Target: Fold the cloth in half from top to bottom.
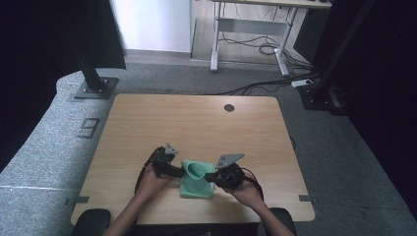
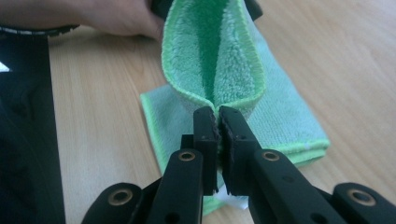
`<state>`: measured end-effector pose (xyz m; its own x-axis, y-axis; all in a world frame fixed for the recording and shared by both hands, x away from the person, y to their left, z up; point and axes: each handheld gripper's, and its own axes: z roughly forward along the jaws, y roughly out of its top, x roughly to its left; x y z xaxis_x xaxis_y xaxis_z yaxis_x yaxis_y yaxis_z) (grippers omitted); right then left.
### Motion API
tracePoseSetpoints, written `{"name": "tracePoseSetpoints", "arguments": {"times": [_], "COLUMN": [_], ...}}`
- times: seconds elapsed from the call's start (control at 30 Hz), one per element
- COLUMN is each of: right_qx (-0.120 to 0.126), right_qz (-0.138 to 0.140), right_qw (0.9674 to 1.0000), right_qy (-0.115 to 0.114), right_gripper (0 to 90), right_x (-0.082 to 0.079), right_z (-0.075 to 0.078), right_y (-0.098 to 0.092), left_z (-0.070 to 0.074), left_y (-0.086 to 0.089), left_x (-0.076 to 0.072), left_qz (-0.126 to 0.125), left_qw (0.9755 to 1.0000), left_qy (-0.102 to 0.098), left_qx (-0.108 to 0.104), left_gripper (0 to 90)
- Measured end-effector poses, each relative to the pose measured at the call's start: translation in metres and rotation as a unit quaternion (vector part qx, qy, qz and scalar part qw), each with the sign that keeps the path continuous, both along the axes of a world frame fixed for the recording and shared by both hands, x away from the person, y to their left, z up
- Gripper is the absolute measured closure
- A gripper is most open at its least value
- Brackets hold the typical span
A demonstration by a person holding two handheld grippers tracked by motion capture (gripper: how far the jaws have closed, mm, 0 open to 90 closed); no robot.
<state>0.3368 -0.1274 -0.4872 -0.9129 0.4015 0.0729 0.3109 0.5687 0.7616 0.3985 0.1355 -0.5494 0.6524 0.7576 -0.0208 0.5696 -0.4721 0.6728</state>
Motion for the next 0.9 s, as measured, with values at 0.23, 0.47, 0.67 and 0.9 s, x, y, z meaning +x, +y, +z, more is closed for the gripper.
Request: {"name": "tracePoseSetpoints", "arguments": {"times": [0.23,0.47,0.67,0.9], "right_qx": [-0.009,-0.026,-0.042,-0.046], "right_qz": [-0.001,-0.007,-0.010,-0.010], "right_qw": [0.9999,0.9994,0.9988,0.9987], "right_qy": [0.012,0.020,0.021,0.021], "right_gripper": [84.6,84.5,84.4,84.3], "right_x": [-0.007,-0.007,-0.006,-0.006], "right_z": [-0.015,-0.031,-0.040,-0.043], "right_y": [-0.002,-0.002,-0.001,0.002], "left_z": [0.000,0.000,0.001,0.020], "left_y": [0.000,0.000,0.001,0.005], "left_x": [0.000,0.000,-0.001,-0.012], "left_qz": [0.000,-0.005,-0.031,-0.100], "left_qw": [1.0000,1.0000,0.9995,0.9943], "left_qy": [0.000,0.000,0.006,0.026], "left_qx": [0.000,0.001,0.001,0.027], "left_gripper": [2.3,2.3,2.3,4.6]}}
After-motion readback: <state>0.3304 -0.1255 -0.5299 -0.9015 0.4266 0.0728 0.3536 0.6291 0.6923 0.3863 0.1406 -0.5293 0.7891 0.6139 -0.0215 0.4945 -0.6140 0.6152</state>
